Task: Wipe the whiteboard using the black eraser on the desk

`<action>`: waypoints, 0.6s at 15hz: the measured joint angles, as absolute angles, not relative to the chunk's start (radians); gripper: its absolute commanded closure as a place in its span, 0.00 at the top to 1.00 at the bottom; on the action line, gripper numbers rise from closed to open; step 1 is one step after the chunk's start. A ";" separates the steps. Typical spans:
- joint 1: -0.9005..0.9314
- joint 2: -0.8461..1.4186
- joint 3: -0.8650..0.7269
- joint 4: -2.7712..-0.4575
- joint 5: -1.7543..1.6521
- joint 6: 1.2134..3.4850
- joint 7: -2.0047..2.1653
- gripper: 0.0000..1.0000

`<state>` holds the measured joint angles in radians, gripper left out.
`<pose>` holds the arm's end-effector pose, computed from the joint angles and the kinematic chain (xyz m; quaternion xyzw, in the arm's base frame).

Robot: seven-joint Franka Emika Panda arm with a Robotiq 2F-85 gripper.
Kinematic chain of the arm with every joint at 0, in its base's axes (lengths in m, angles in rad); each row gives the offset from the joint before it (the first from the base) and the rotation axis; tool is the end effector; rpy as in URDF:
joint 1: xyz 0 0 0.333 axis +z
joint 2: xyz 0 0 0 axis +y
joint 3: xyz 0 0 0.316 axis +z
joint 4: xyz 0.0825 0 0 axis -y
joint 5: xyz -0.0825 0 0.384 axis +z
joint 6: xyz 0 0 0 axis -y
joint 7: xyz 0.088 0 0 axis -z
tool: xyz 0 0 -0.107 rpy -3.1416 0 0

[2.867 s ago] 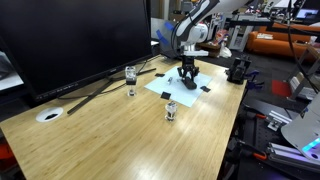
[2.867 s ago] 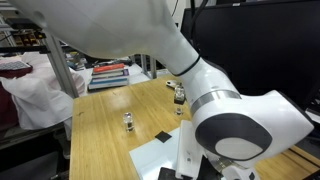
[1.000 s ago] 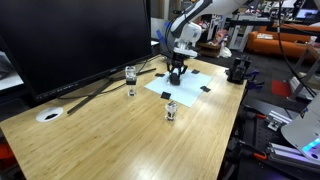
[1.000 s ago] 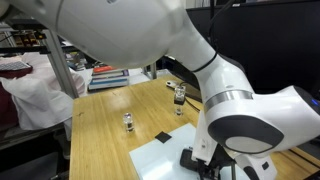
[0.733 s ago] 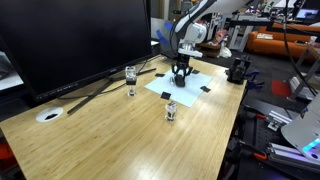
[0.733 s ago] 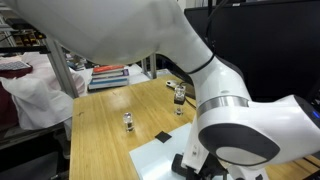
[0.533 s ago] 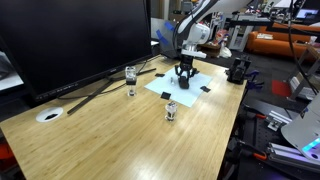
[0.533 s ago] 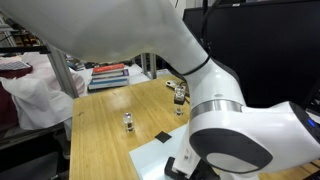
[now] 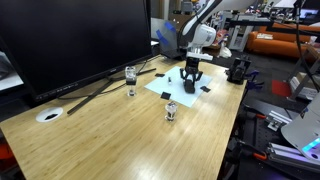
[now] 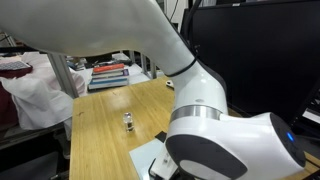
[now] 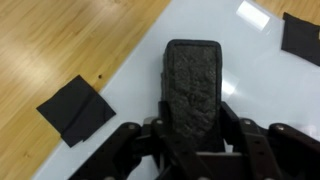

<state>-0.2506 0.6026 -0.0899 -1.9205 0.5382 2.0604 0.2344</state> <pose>0.5501 -0.1663 0.1508 -0.8568 0.4341 0.2075 0.1855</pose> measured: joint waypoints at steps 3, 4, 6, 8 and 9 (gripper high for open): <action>-0.247 0.593 -0.090 -1.936 0.540 2.080 0.232 0.26; -0.247 0.592 -0.090 -1.936 0.540 2.080 0.232 0.26; -0.246 0.594 -0.090 -1.931 0.540 2.088 0.232 0.26; -0.246 0.601 -0.089 -1.908 0.540 2.112 0.231 0.26; -0.245 0.609 -0.089 -1.890 0.540 2.124 0.231 0.26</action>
<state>-0.2449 0.6088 -0.0893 -1.8897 0.5404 2.1241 0.2315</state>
